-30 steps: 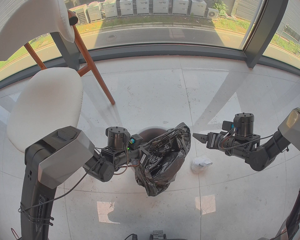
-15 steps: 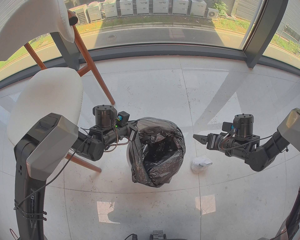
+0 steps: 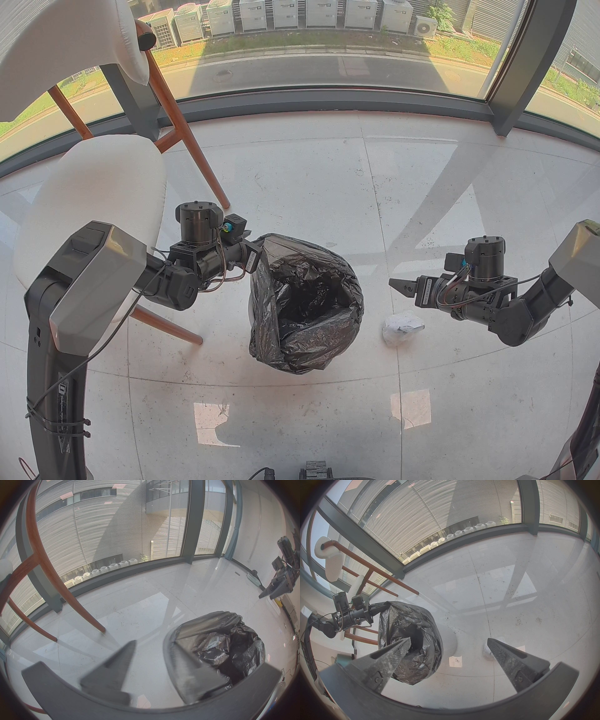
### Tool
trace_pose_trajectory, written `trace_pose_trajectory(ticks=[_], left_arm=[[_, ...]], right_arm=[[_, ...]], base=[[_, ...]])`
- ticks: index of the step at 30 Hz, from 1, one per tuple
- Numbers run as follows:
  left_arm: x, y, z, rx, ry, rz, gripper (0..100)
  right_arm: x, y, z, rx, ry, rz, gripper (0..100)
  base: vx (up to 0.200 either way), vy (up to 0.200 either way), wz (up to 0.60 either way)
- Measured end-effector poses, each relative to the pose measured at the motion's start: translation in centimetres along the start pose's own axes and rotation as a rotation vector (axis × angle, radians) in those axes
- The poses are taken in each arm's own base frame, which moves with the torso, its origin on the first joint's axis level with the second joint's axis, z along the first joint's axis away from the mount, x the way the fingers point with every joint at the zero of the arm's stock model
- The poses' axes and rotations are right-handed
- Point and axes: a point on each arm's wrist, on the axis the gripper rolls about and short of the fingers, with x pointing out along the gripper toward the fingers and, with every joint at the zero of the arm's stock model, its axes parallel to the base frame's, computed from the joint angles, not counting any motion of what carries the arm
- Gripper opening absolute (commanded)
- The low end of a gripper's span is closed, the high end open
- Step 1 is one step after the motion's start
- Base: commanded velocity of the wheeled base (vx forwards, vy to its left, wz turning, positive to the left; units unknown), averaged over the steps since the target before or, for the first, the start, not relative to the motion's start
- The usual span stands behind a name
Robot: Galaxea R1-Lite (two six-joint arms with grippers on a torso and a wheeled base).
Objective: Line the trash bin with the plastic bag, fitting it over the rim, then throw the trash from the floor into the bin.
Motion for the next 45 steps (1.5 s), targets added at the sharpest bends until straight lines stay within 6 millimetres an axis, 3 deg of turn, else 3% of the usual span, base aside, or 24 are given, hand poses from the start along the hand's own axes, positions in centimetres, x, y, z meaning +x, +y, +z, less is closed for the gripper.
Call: trace_pose_trajectory(ticks=[10,16,25,34,40,45], left_arm=[[-0.6,1.0,-1.1,0.018,0.039,0.017,100],[-2.1,1.8,-2.7,0.037,0.103,0.018,100],[-4.7,1.8,-2.3,0.033,0.132,0.009,100],[-7.2,1.8,-0.9,0.022,0.108,0.018,100],[-9.7,1.2,-1.2,0.007,0.139,0.008,100],[-10.3,0.8,-0.5,-0.04,0.141,0.001,100]], right_arm=[[-1.6,-3.3,-3.2,0.022,0.114,-0.114,100],[-3.2,-4.9,-5.5,0.022,0.192,-0.17,100],[-6.9,-6.5,-8.8,0.045,0.211,-0.211,100],[-8.5,-6.9,-10.2,-0.029,0.053,-0.181,100],[-9.5,-6.4,-11.7,-0.046,0.096,-0.17,100],[-9.6,-6.2,-12.0,-0.053,0.108,-0.167,100]], base=[[0.0,0.0,0.0],[0.0,0.0,0.0],[0.0,0.0,0.0],[0.0,0.0,0.0],[0.0,0.0,0.0],[0.0,0.0,0.0]])
